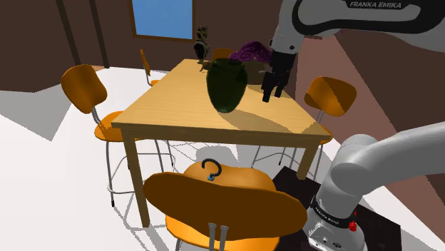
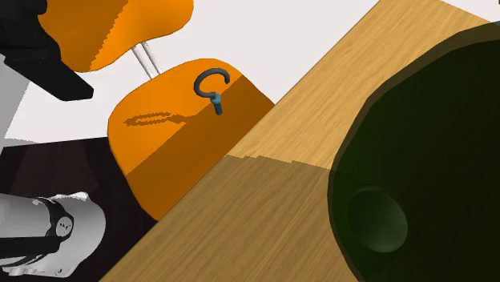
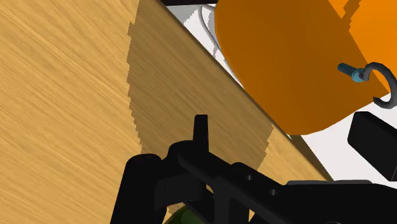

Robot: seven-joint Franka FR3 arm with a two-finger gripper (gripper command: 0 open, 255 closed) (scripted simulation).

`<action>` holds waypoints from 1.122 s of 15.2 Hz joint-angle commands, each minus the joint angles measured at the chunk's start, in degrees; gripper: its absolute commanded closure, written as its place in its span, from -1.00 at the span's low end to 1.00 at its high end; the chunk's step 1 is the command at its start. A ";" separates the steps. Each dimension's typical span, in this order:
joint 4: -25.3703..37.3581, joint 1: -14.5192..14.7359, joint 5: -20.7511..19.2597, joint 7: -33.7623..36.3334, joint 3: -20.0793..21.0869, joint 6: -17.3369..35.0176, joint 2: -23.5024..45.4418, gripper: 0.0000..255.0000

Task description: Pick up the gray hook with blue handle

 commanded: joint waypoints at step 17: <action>-11.20 10.61 8.01 3.48 14.08 23.73 11.39 -1.00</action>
